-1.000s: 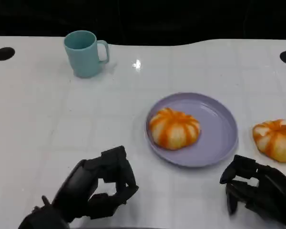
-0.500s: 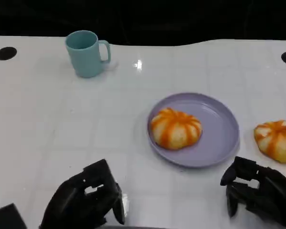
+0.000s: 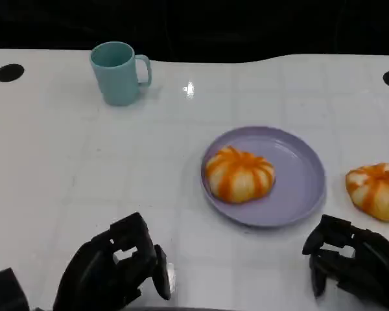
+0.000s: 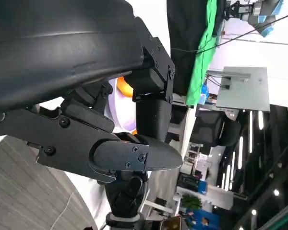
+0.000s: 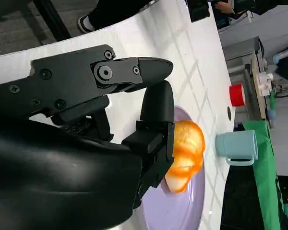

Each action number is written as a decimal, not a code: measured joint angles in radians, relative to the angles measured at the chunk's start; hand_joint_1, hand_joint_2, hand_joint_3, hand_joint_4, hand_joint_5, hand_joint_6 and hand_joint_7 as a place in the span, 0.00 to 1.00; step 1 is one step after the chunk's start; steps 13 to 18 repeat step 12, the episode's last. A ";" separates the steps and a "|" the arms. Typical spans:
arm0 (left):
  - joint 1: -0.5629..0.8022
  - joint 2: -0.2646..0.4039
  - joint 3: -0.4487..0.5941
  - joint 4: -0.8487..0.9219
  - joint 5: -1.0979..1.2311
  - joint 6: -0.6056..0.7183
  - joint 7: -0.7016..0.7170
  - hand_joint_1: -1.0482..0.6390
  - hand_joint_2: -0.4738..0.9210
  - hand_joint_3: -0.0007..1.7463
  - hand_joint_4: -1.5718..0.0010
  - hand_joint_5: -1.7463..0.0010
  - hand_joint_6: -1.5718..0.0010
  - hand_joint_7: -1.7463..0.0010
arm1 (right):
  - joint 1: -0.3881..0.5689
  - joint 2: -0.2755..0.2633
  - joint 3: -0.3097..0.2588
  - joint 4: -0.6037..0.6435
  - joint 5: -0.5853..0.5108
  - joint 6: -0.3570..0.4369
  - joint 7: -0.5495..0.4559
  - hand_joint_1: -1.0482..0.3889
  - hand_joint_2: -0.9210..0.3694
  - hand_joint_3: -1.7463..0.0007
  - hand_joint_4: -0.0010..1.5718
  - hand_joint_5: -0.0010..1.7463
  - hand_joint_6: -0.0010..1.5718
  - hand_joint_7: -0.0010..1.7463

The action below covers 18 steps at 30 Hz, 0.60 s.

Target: Grasp the bread from the table and place it into the plate.

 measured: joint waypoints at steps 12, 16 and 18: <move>-0.024 -0.011 0.031 0.030 0.015 0.001 -0.025 0.21 1.00 0.17 0.49 0.00 0.60 0.02 | -0.019 -0.001 -0.001 0.042 -0.008 -0.050 -0.025 0.31 0.00 0.85 0.43 1.00 0.44 0.82; -0.024 -0.011 0.031 0.030 0.015 0.001 -0.025 0.21 1.00 0.17 0.49 0.00 0.60 0.02 | -0.019 -0.001 -0.001 0.042 -0.008 -0.050 -0.025 0.31 0.00 0.85 0.43 1.00 0.44 0.82; -0.024 -0.011 0.031 0.030 0.015 0.001 -0.025 0.21 1.00 0.17 0.49 0.00 0.60 0.02 | -0.019 -0.001 -0.001 0.042 -0.008 -0.050 -0.025 0.31 0.00 0.85 0.43 1.00 0.44 0.82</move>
